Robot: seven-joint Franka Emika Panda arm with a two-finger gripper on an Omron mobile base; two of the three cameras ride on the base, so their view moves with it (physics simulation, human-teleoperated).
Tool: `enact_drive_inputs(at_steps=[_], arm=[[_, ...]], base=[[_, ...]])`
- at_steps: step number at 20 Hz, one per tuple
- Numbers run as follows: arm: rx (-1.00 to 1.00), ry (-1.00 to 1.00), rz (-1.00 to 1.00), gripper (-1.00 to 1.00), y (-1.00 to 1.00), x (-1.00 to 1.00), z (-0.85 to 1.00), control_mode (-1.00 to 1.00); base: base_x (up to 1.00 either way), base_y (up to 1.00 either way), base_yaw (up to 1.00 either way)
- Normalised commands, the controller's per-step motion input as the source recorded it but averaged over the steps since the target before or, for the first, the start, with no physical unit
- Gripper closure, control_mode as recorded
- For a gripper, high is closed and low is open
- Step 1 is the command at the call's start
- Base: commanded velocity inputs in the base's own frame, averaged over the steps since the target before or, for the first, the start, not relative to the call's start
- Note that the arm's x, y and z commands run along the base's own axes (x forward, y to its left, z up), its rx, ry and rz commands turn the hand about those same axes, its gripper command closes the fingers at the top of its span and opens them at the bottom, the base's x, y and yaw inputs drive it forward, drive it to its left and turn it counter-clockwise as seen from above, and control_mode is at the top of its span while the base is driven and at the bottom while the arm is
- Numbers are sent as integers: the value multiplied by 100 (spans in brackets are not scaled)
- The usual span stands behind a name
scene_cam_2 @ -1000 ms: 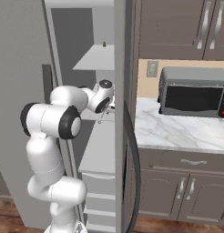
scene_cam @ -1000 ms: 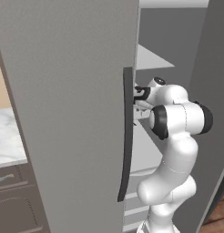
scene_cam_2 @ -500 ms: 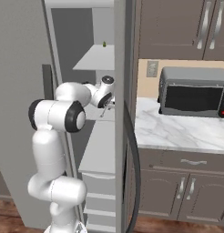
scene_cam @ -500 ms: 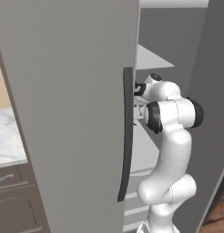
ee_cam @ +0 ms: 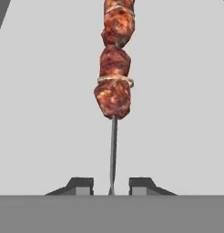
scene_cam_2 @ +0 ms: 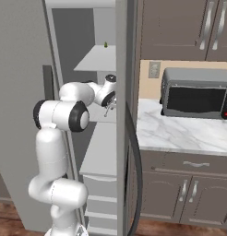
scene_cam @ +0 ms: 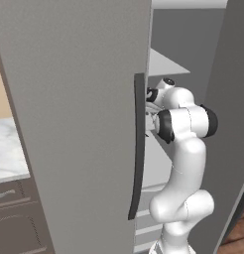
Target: Store the kebab skewer in the freezer for long-term storage. Close the freezer door after placing the cooked food.
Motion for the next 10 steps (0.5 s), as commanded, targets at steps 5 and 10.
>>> enact_drive_inputs(at_steps=[5, 10], arm=[[0, -1, 0, -100, 1, 0, -6, -100], [-1, -15, 0, -100, 0, -12, 10, -100]], base=[[0, 0, 0], [0, 0, 0]])
